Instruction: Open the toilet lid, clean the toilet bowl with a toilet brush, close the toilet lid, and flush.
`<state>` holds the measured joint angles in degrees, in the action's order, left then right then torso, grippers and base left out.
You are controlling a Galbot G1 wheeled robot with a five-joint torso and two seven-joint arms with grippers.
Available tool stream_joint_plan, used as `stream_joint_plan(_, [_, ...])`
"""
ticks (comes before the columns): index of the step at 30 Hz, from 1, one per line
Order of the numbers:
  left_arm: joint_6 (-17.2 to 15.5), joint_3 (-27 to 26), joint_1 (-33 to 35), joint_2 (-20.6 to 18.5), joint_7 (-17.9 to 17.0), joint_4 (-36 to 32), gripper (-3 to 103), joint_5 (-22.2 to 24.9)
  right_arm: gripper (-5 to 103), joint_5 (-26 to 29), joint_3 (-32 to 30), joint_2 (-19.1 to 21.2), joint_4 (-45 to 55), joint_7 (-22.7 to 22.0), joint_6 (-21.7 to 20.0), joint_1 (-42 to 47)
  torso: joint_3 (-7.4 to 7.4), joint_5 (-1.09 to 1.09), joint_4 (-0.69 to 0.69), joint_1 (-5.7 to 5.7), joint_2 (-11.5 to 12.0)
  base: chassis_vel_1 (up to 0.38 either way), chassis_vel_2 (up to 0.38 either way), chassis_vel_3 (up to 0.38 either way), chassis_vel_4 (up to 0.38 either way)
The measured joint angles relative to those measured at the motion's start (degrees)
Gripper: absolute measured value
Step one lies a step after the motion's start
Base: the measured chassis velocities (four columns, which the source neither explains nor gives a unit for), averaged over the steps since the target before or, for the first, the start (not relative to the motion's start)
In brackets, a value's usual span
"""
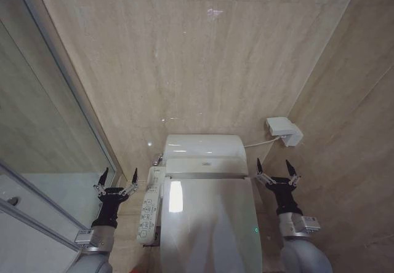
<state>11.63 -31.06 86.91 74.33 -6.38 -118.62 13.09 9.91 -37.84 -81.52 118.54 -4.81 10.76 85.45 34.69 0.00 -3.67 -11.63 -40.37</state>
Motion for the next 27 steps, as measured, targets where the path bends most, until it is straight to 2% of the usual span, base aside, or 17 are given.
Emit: stream_joint_plan(27, [0.00, -0.74, 2.94, 0.01, -0.80, -2.16, 100, -1.73, 100, 0.00, 0.00, 0.00, 0.00, 0.00, 0.00, 0.00, 0.00, 0.00, 0.00, 0.00, 0.00, 0.000, 0.000, 0.000, 0.000])
